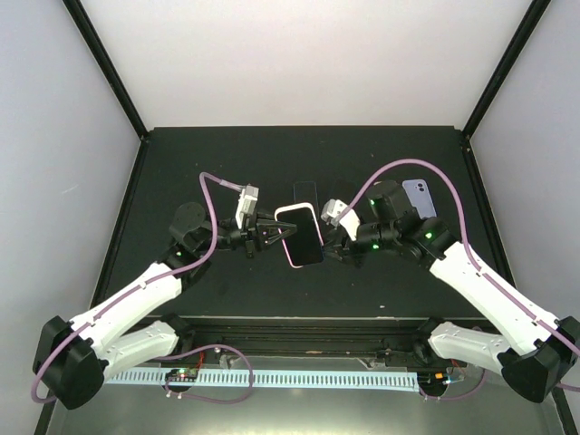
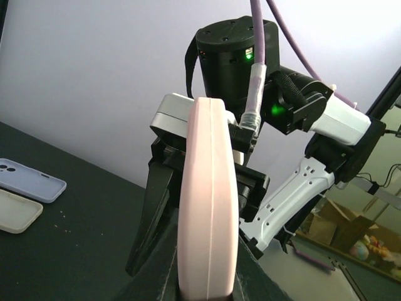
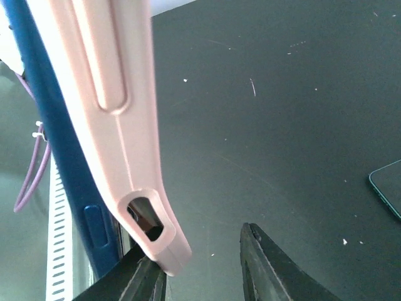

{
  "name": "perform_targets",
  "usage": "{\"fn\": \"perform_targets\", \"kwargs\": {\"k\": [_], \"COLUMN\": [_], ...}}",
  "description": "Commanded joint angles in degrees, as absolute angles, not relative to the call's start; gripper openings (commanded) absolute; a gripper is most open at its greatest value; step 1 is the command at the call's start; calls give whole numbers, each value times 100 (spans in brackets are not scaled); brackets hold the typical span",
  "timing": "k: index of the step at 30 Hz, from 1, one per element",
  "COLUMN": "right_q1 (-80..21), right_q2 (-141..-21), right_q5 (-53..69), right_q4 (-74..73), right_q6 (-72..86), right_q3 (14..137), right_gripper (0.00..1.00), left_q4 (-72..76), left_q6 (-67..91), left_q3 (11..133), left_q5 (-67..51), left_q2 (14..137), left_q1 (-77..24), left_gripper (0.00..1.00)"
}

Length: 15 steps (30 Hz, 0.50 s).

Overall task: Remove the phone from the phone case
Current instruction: Remove the phone case from the phone.

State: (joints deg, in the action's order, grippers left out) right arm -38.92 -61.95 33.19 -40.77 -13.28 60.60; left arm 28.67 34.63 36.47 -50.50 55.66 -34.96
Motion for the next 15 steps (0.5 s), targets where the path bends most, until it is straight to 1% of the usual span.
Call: {"fn": "perform_targets", "kwargs": {"k": [1,6,11,15], "right_q1": [-3685,-3655,-3627,-3590], "right_q2": [-6251,-6299,-6384,-6468], "right_q5": [3321,4334,4761,5043], "right_q4": [-2386,-2326,-1918,-1546], "right_q6": [-1073,-911,-379,94], "right_q3": [6339,6740,6802,6758], "right_gripper": [35,48,49,47], "left_q4": [3555,3534,3418,3306], "left_q6": [4327,4267,4055,3840], "left_q3": [3503,3464,3424,3410], "left_q5": [-6283,-6245,-6227,-6153], "left_q2": [5669,5819,6058,6208], "left_q1": [-3799,-3820,-3865,-3868], "left_gripper": [1,2,2,2]}}
